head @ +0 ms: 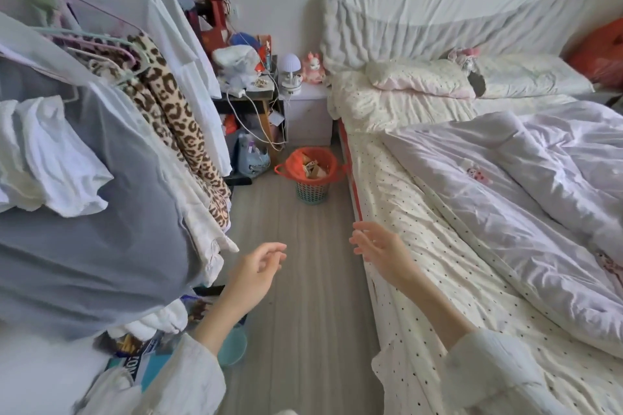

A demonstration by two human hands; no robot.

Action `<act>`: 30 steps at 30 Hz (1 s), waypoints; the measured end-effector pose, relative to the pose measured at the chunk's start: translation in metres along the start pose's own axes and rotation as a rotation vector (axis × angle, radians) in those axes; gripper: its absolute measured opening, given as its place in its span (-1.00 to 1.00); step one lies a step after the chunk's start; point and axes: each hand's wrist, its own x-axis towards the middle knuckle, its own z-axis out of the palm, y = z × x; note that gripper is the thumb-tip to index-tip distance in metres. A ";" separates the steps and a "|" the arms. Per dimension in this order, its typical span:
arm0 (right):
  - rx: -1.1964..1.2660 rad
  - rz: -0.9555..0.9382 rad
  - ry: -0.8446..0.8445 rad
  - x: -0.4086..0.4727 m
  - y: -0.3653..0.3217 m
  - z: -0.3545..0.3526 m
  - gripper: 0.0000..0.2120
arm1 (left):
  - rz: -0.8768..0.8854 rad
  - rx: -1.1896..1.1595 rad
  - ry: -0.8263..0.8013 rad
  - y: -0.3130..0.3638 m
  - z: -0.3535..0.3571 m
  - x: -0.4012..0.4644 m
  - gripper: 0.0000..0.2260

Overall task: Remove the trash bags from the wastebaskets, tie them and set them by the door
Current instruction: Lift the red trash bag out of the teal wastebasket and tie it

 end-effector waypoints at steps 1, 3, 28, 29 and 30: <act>0.000 0.008 -0.010 0.028 0.002 -0.003 -0.70 | -0.011 -0.006 -0.008 0.001 0.002 0.026 -0.78; 0.002 0.022 -0.022 0.087 0.003 -0.007 -0.69 | -0.029 -0.010 -0.031 0.003 0.006 0.080 -0.78; -0.237 0.317 -0.310 0.754 0.060 -0.001 -0.62 | -0.539 -0.116 0.031 -0.069 -0.018 0.719 -0.76; -0.273 0.303 -0.331 0.776 0.071 0.007 -0.61 | -0.566 -0.118 0.032 -0.083 -0.014 0.739 -0.76; -0.318 0.269 -0.356 0.796 0.084 0.017 -0.59 | -0.594 -0.122 0.031 -0.098 -0.009 0.758 -0.76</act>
